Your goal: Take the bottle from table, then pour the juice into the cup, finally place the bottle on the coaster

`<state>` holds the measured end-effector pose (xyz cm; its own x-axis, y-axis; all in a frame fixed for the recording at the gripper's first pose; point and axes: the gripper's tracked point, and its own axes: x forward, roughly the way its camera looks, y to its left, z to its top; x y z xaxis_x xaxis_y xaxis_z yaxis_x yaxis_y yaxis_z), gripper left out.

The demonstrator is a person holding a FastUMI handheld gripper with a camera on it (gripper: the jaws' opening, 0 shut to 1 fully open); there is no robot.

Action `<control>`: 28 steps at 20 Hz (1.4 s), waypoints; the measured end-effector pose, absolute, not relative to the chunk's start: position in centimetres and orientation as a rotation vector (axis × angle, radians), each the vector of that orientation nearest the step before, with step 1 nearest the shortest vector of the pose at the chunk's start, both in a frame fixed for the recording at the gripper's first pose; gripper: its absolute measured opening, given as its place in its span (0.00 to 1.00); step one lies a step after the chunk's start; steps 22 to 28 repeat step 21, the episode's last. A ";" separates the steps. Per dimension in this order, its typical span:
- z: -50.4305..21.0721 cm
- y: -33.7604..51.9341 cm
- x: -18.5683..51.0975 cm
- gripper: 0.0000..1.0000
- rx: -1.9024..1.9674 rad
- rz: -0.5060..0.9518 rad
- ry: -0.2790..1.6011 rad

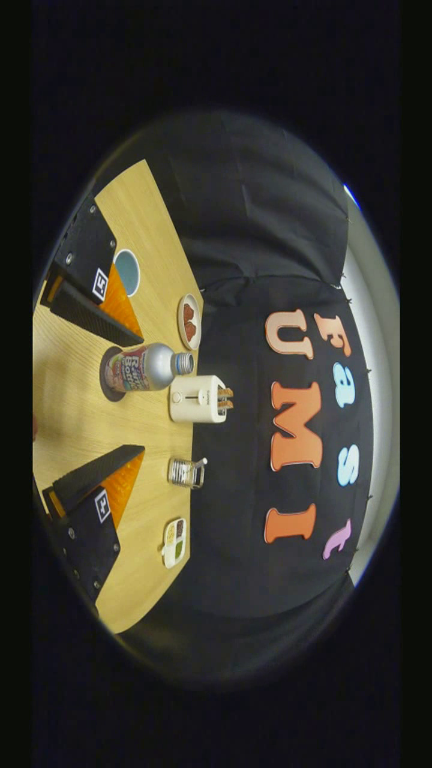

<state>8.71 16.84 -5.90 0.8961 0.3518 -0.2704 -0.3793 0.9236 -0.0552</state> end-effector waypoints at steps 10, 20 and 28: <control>-2.9 10.3 5.7 0.98 -0.083 0.224 0.161; -3.5 8.7 5.1 0.97 -0.067 0.177 0.142; -3.6 8.7 5.1 0.97 -0.068 0.178 0.144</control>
